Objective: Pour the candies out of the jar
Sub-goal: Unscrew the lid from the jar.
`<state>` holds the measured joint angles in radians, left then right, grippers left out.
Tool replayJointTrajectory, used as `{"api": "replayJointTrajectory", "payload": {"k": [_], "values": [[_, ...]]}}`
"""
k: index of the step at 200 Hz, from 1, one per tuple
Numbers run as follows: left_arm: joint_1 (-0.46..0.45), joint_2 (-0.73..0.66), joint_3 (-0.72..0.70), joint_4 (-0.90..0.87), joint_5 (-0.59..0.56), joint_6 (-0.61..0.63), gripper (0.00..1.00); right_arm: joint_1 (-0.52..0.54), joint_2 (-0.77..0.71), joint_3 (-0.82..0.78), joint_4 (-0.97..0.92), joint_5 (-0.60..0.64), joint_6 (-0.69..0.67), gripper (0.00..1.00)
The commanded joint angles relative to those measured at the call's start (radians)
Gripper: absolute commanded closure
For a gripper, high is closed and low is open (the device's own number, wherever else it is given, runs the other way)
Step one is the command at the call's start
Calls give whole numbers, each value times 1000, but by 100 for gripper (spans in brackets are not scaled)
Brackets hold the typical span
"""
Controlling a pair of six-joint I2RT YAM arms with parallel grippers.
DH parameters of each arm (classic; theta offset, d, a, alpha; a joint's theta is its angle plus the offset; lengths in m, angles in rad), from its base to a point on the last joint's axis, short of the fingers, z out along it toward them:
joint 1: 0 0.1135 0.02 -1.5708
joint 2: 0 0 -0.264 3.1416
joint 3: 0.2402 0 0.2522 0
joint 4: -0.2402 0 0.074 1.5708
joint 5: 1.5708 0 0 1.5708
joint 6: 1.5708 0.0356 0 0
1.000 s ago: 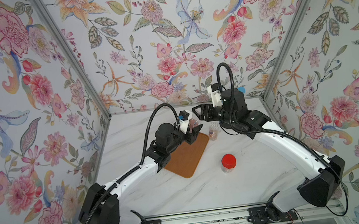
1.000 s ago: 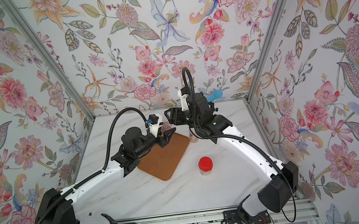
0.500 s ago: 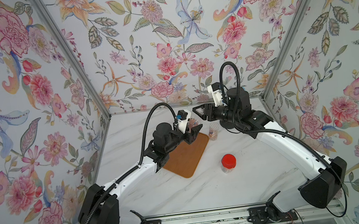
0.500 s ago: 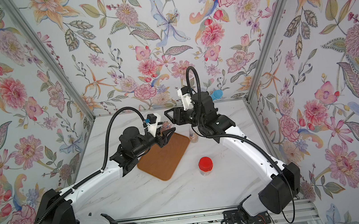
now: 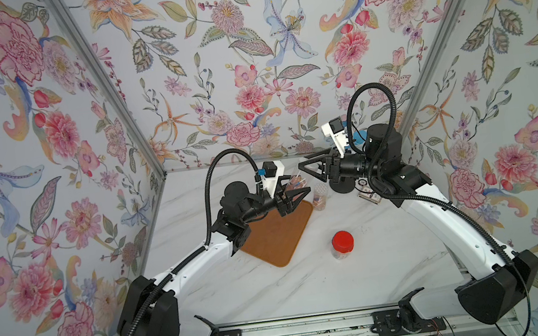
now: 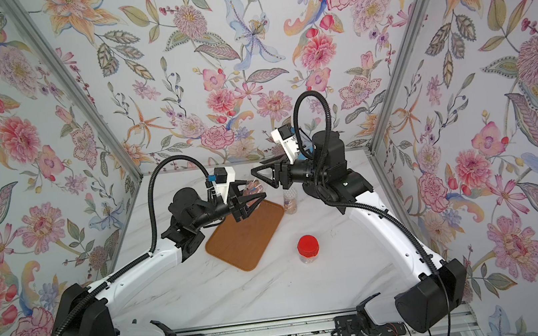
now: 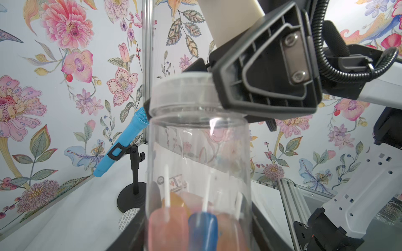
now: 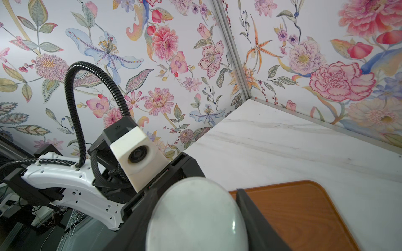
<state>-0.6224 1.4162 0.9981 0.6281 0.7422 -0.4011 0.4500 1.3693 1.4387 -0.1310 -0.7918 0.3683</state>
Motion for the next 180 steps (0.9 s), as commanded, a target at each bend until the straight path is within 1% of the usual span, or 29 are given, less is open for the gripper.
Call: {"api": "replayJointTrajectory", "payload": {"k": [1,8,13,20,42,63,76,111,137,180], "values": [[-15,3,33,-5,47,32,100,18,-13,14,19,1,59,20],[-14,0,32,-17,33,41,100,13,-13,25,13,28,71,10],[-14,-3,30,-26,21,49,100,7,-12,35,3,54,83,5],[-14,-6,27,-46,-2,62,100,-3,-10,47,-12,88,98,1],[-17,-18,12,-101,-98,116,100,-7,-5,82,-75,230,105,0],[-17,-30,-5,-131,-191,151,100,29,19,109,-136,377,99,0],[-22,-36,-13,-146,-246,169,100,58,38,117,-154,440,102,1],[-38,-55,-38,-153,-372,207,100,116,79,113,-157,528,142,9],[-43,-69,-58,-143,-410,219,100,129,92,103,-147,552,184,15],[-46,-79,-75,-140,-427,222,100,150,95,59,-90,566,234,22]]}}
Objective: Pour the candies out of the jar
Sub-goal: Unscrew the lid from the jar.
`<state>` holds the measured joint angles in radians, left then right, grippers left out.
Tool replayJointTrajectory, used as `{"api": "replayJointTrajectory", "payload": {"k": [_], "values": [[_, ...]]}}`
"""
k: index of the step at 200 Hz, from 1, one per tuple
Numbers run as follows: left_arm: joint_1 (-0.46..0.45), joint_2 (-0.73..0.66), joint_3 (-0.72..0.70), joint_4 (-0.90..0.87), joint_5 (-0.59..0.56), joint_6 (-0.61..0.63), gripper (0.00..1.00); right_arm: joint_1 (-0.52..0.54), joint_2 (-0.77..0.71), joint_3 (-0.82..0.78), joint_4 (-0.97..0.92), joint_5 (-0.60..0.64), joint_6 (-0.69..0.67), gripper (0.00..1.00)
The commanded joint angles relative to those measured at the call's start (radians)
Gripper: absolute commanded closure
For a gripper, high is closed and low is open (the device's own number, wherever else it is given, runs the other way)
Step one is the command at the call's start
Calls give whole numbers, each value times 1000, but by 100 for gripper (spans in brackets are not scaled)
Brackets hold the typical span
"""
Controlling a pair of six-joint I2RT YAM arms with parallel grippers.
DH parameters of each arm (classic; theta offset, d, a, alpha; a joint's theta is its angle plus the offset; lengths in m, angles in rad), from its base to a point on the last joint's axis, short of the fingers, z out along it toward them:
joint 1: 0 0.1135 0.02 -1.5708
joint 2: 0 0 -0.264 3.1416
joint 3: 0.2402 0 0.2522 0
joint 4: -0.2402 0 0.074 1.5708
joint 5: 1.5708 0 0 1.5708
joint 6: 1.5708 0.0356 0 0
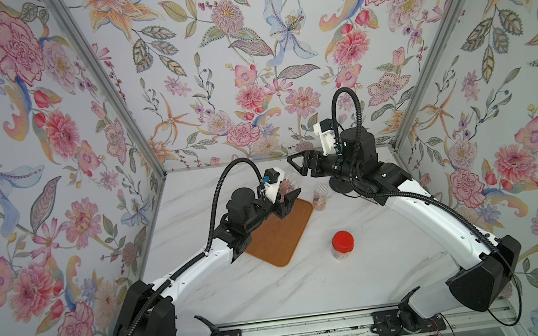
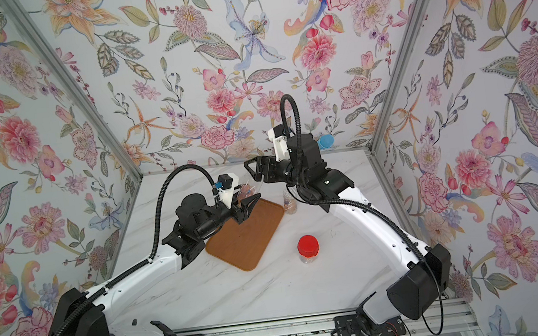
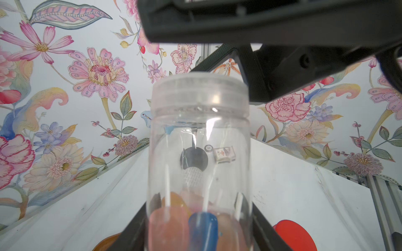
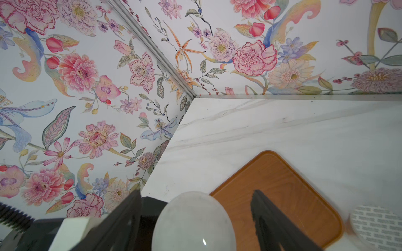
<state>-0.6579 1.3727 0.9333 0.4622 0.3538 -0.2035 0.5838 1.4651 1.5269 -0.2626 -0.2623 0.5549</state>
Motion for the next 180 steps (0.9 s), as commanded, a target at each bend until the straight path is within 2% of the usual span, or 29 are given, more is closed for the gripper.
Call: {"api": "replayJointTrajectory", "payload": {"k": [1,53,99,130,147,169,180], "values": [[-11,-36,-10,26,-38,24,100,17,1,-29,43,36,47,23],[-13,-37,-10,25,-35,19,100,49,13,-33,48,74,44,29],[-17,-43,-19,32,-38,9,100,54,13,-28,49,76,41,49],[-18,-44,-15,47,-13,-9,100,52,10,-24,56,39,4,57],[-9,-43,-14,95,86,-43,100,34,-1,-26,109,-83,-66,63],[9,-24,-1,186,287,-130,100,-16,-10,-37,233,-417,-126,67],[13,-12,13,210,351,-168,100,-41,-8,-33,267,-563,-124,70]]}}
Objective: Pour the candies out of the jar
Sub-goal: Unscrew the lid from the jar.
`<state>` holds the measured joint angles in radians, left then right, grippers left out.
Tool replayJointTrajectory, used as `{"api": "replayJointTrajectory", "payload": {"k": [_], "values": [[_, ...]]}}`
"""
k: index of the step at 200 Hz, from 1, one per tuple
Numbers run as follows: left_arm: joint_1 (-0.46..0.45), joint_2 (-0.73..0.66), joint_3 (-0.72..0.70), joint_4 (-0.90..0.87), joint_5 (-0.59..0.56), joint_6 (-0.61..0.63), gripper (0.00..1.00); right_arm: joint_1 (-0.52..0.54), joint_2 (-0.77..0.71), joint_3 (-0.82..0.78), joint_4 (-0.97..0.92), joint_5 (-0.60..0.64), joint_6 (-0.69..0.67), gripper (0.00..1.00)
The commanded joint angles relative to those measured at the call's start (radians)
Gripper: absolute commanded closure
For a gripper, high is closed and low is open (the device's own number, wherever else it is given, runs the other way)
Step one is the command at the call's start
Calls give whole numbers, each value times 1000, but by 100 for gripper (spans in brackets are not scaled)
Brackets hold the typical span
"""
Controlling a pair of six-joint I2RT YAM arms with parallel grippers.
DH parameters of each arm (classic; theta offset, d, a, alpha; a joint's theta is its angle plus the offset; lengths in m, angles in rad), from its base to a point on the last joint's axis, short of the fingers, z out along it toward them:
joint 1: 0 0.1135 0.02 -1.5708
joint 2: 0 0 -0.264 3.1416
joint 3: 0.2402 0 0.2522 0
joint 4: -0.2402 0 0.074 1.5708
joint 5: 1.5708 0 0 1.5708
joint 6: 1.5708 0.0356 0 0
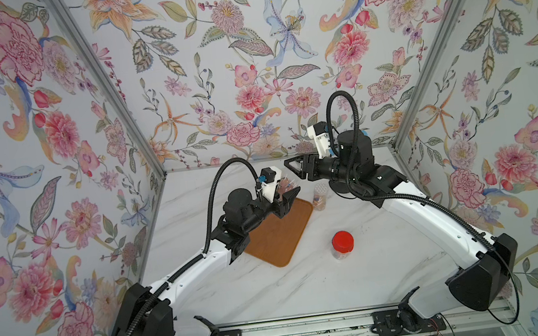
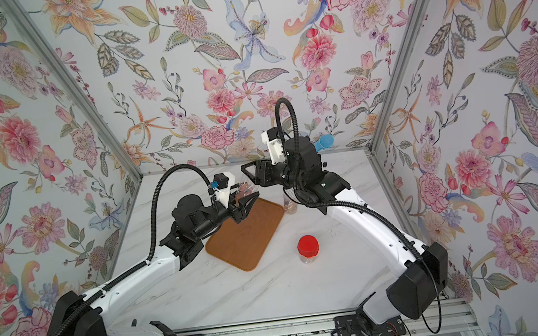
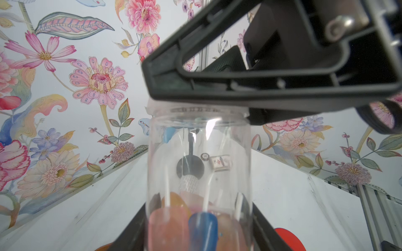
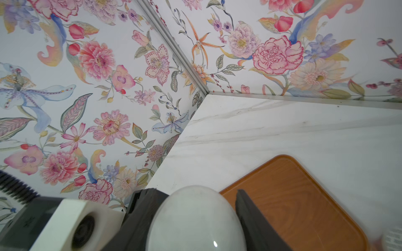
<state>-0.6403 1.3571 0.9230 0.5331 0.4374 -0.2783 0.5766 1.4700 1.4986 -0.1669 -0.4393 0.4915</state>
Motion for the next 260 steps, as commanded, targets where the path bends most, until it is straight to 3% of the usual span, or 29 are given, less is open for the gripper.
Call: {"api": "replayJointTrajectory", "payload": {"k": [1,21,49,58,75,82,92,158,206,260], "values": [[-4,4,25,140,272,-97,100,-36,-13,-2,171,-395,-61,70],[-2,5,33,133,297,-109,100,-55,-13,12,147,-499,-86,73],[-4,-17,9,106,234,-78,100,-56,-16,13,94,-446,-110,69],[-4,-21,2,95,213,-69,100,-56,-16,15,69,-398,-104,56],[-3,-25,-17,84,169,-54,100,-55,-26,14,27,-270,-94,16],[-3,-27,-26,83,149,-47,100,-58,-33,11,19,-226,-90,6],[-4,-29,-34,72,120,-30,100,-66,-40,6,11,-155,-70,0],[-6,-29,-56,22,-88,71,100,1,-9,64,-123,177,-26,1],[-5,-40,-76,26,-135,87,100,34,13,55,-118,221,36,13],[-10,-54,-86,26,-154,83,100,65,36,30,-114,274,72,13]]}}
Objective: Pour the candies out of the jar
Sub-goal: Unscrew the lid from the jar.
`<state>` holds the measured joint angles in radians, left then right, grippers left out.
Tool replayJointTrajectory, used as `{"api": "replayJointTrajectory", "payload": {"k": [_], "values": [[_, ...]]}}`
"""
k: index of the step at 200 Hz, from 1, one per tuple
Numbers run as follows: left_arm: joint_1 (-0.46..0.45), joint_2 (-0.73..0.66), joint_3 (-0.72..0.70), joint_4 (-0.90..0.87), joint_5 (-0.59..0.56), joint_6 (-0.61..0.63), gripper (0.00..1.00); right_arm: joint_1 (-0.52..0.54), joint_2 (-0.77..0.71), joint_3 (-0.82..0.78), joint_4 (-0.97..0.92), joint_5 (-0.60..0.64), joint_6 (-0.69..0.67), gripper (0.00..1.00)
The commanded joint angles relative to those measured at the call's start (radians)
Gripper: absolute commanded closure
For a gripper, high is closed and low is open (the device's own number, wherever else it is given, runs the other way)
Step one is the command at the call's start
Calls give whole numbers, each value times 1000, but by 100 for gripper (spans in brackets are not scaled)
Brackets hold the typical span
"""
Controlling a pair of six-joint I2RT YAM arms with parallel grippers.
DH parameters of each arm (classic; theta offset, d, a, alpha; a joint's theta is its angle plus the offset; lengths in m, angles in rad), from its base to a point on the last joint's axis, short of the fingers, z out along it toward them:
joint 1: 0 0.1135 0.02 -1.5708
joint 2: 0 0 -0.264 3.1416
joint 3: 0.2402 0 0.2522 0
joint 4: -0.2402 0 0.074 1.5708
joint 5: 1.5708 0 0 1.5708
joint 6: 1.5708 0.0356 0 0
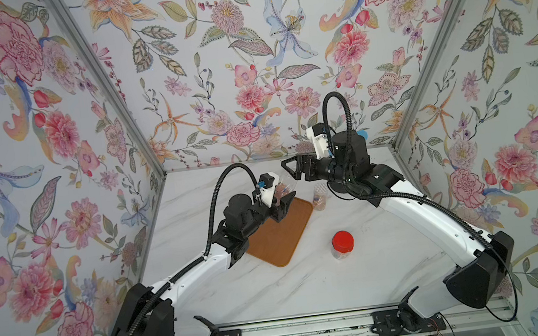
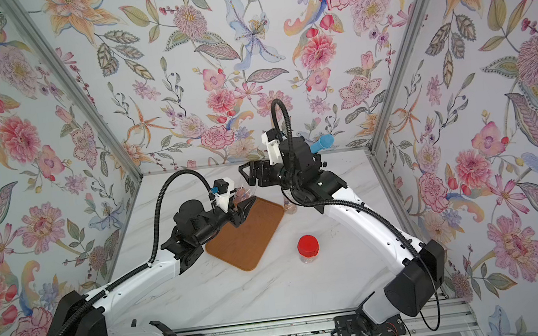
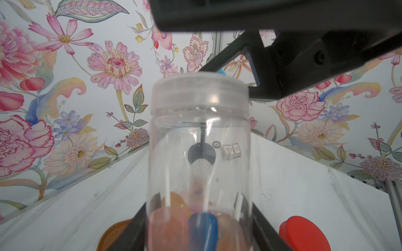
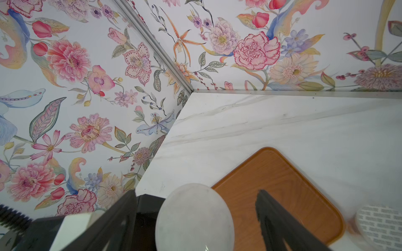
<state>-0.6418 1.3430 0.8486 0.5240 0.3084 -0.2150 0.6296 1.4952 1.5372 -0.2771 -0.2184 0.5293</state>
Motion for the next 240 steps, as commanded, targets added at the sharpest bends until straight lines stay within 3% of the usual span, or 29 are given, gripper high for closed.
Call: {"api": "replayJointTrajectory", "payload": {"k": [1,44,110,180,212,240], "values": [[-9,-40,-12,35,-25,20,100,13,10,-8,-4,54,35,13],[-13,-47,-18,25,-36,25,100,13,9,-38,41,46,59,23],[-18,-44,-27,25,-34,22,100,61,28,-51,91,50,74,28],[-18,-45,-15,19,-11,21,100,65,33,-46,97,51,60,53],[-15,-56,-10,51,73,-4,100,39,19,-48,138,-104,-33,62],[4,-55,-5,134,250,-73,100,3,-5,-58,225,-452,-143,65]]}}
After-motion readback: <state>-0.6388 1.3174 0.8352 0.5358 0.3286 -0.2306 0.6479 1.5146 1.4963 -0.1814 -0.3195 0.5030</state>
